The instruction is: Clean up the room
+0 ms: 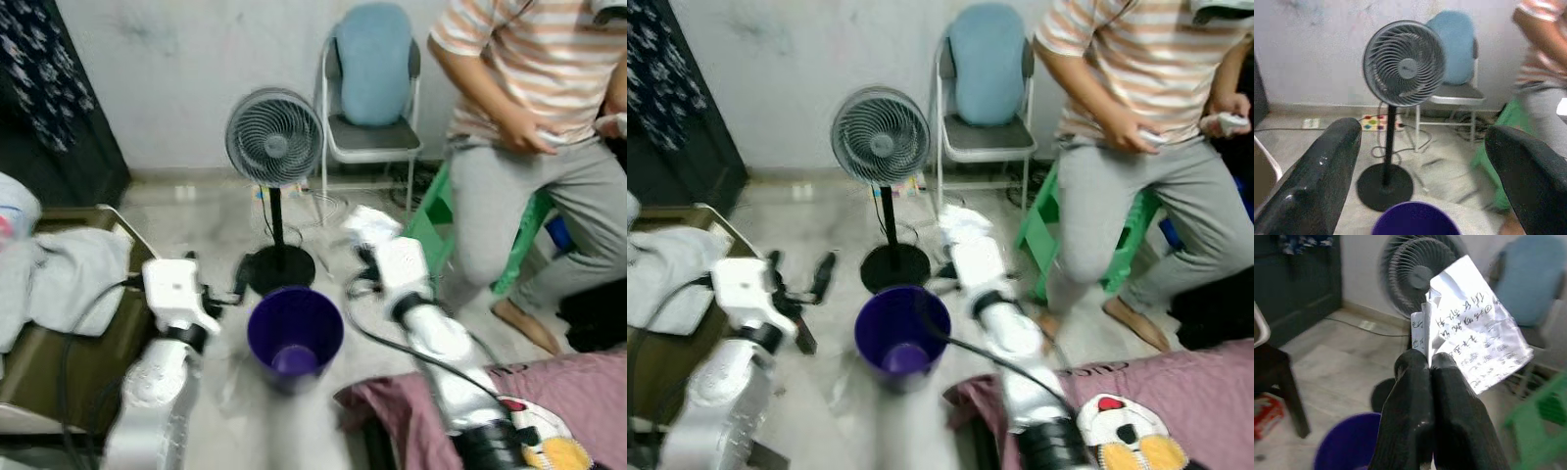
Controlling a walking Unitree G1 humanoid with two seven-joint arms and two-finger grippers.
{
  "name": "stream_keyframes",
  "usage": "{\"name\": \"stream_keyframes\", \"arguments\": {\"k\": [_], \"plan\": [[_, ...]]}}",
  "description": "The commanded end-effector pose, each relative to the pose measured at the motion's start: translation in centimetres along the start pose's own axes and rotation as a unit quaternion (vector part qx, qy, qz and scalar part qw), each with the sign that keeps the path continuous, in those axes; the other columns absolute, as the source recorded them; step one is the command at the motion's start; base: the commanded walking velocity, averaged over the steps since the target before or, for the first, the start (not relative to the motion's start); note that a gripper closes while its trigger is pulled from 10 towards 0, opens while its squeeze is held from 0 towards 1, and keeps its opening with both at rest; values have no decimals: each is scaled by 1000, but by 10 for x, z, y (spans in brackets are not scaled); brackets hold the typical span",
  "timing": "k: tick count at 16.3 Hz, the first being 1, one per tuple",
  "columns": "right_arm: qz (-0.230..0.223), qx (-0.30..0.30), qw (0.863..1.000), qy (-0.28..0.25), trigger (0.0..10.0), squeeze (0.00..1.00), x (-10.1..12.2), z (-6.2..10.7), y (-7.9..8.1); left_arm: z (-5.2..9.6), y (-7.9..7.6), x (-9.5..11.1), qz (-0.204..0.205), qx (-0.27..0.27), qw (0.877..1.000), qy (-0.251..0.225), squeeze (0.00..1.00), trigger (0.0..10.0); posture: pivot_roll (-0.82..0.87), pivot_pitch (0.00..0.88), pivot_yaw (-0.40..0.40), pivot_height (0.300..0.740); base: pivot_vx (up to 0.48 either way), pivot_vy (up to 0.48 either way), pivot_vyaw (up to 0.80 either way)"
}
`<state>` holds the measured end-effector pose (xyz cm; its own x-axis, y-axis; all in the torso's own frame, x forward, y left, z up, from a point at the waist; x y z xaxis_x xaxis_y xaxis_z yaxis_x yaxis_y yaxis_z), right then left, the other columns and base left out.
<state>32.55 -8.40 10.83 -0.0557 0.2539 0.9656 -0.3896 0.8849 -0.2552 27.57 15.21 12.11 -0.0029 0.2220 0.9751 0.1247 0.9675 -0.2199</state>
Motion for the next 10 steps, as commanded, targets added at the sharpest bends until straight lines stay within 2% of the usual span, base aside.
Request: {"name": "stream_keyframes", "arguments": {"k": [1,3,4,10], "plan": [[7,-10,1000,1,10000,0,0,1,-8,-2,-3,2,0,3,1000,-4,0,10000,-37,59,-26,740,0,0,0],[9,-7,1000,2,10000,0,0,1,-8,-2,-2,2,-3,8,1000,-5,0,10000,-37,59,-26,740,0,0,0],[11,-6,1000,1,10000,0,0,1,-8,-2,-2,2,-3,9,1000,-5,0,10000,-36,59,-27,740,0,0,488],[15,-4,1000,0,10000,0,0,0,-6,-4,-3,1,0,9,1000,-6,0,10000,-38,58,-28,740,0,0,800]]}}
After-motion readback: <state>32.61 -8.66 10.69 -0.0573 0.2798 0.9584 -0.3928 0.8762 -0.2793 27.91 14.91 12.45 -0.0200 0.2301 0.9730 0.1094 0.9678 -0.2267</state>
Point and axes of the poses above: a point about 5 cm out from each wrist's last joint towards the gripper, its own z axis pointing back from the gripper into the wrist, its own x axis along the axis of the wrist's last joint, y = z × x, the point moved 2 cm from there along -z, pointing out of the wrist towards the gripper, and after that the axes turned 5 degrees about z, right-handed, at the moved point
